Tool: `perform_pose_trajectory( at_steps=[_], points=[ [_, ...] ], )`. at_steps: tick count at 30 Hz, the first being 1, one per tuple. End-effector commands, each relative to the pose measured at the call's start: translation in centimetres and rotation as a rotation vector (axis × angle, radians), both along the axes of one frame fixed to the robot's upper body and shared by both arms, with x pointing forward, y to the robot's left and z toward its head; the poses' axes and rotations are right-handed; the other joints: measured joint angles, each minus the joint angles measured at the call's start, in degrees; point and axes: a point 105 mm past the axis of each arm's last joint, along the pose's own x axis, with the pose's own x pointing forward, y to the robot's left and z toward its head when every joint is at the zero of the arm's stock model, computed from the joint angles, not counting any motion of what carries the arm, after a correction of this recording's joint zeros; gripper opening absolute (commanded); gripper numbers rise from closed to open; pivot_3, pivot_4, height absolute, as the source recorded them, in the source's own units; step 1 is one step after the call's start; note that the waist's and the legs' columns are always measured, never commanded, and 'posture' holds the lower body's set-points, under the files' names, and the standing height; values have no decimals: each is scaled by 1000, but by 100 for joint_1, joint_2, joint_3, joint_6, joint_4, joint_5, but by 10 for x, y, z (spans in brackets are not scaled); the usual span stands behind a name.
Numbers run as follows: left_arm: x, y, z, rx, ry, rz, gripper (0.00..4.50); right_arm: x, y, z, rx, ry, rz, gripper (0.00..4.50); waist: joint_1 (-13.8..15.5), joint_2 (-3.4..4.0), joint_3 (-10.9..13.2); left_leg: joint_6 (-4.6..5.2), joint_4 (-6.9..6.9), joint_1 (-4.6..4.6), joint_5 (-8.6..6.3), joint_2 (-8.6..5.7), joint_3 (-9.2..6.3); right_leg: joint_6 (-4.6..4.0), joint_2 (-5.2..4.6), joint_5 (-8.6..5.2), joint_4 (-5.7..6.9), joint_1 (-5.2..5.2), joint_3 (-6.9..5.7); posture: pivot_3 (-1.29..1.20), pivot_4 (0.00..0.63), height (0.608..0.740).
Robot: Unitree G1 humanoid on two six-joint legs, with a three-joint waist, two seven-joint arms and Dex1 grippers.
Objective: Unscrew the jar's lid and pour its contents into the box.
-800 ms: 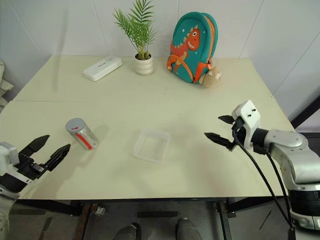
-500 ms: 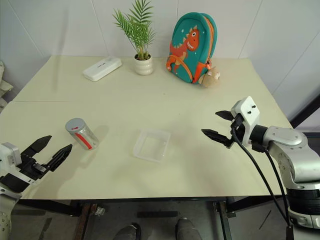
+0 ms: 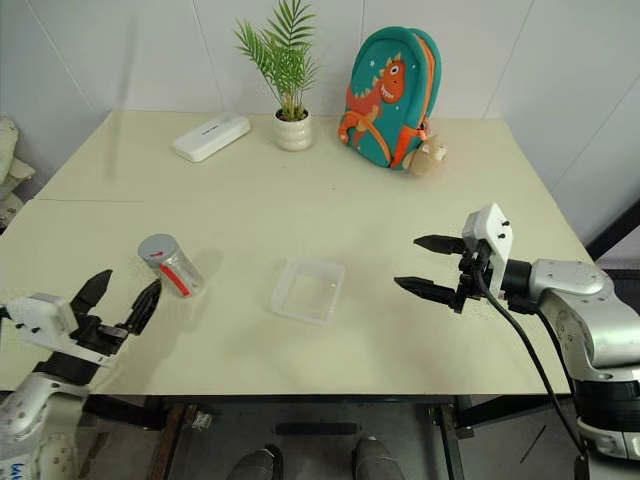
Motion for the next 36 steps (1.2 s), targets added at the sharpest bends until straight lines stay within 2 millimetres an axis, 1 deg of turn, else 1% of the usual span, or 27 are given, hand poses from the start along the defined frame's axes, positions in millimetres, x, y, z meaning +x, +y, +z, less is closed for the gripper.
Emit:
perform_pose_trajectory(
  at_steps=[1, 4, 9, 11, 16, 20, 25, 29, 36],
  points=[
    [3, -8, 5, 25, -35, 70, 4474, 3, 3, 13, -2, -74, 12, 4500, 10, 0, 0, 0, 3, 0, 0, -1, 0, 0, 0, 0, 0, 1, 1, 0, 150, 740],
    [10, -9, 2, 19, -37, 130, 4474, 4, 9, 13, -3, -81, 29, 4500, 8, 0, 0, 0, 6, 0, 0, -1, 0, 2, 2, 1, 0, 4, 2, 0, 150, 740],
    [20, -15, -2, -18, -26, 190, 4474, 6, 11, 16, -4, -100, 30, 4500, 24, 0, 0, 1, 7, -1, 0, -3, 0, 9, 1, 5, -1, 4, 3, 0, 150, 740],
    [23, -14, -2, -22, -27, 213, 4474, 7, 12, 17, -4, -106, 32, 4500, 30, 0, 0, 1, 7, -2, 0, -3, -1, 10, 1, 6, -1, 4, 2, 0, 150, 740],
    [35, -20, -6, -52, 1, 209, 4474, 7, 14, 20, -2, -118, 34, 4500, 29, 0, 0, 1, 6, -2, 0, -4, -2, 11, 2, 6, -1, 4, 2, 0, 150, 740],
    [48, -20, -7, -78, 18, 219, 4474, 10, 13, 19, -4, -125, 24, 4500, 27, 0, 0, 1, 7, -2, 0, -4, -2, 12, 2, 7, 0, 4, 2, 0, 150, 740],
    [57, -20, -8, -72, 35, 227, 4474, 11, 14, 20, -5, -130, 19, 4500, 25, 0, 0, 1, 8, -2, 0, -4, -2, 14, 3, 8, 0, 5, 2, 0, 150, 740],
    [60, -16, -9, -67, 51, 258, 4474, 14, 13, 20, -10, -136, 7, 4500, 28, 0, 0, 1, 8, -2, 0, -4, -3, 15, 3, 8, 0, 5, 2, 0, 150, 740],
    [60, -22, -3, -56, 18, 229, 4474, 16, 14, 21, -10, -142, 0, 4500, 27, 0, 0, 1, 8, -2, 0, -4, -3, 15, 2, 8, 1, 5, 2, 0, 150, 740]
  ],
)
